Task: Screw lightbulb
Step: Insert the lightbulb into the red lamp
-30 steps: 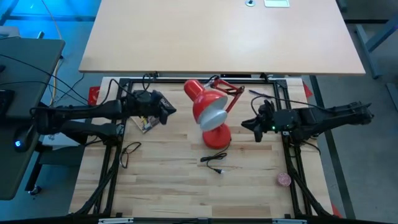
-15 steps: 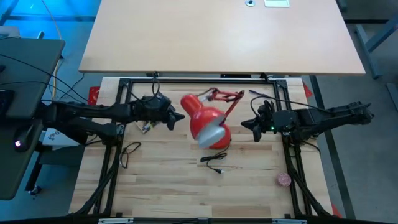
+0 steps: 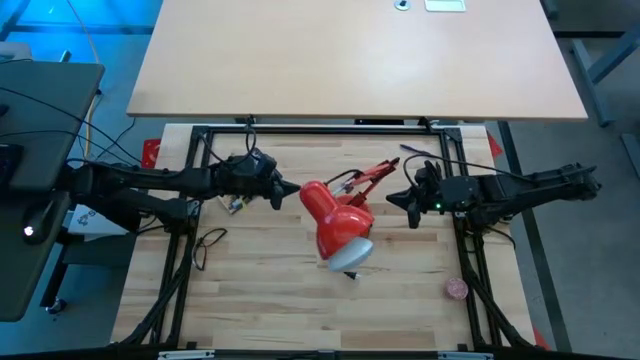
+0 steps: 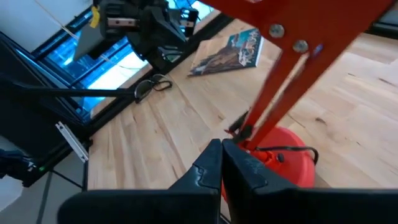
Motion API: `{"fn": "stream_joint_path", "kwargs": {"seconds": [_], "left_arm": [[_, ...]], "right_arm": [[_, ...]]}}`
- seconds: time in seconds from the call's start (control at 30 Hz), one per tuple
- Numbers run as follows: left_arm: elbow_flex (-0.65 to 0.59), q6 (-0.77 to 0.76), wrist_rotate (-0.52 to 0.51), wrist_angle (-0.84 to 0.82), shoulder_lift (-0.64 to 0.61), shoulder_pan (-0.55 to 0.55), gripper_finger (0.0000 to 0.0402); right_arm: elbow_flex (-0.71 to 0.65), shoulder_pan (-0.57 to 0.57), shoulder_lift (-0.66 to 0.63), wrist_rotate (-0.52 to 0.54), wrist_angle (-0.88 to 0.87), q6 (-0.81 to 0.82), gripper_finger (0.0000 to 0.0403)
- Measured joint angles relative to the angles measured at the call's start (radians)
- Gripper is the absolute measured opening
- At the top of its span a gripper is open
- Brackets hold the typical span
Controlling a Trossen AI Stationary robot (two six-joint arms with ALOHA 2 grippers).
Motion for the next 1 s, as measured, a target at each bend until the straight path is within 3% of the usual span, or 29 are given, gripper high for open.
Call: {"fn": "stream_joint_path", "kwargs": {"seconds": [0.47, 0.6, 0.8, 1.0], "left_arm": [[0.0, 0.001, 0.006, -0.002, 0.0, 0.0, 0.0], [0.0, 0.034, 0.079, -0.048, -0.025, 0.009, 0.0], [0.0, 0.061, 0.096, -0.212, -0.218, 0.033, 0.0], [0.0, 0.092, -0.044, -0.313, -0.519, 0.063, 0.0]], "right_arm": [[0.0, 0.0, 0.0, 0.015, 0.009, -0.006, 0.0], [0.007, 0.0, -0.016, -0.01, -0.01, -0.01, 0.0], [0.104, 0.005, -0.078, 0.019, -0.131, -0.048, 0.0], [0.262, 0.005, -0.143, 0.111, -0.309, -0.098, 0.0]]}}
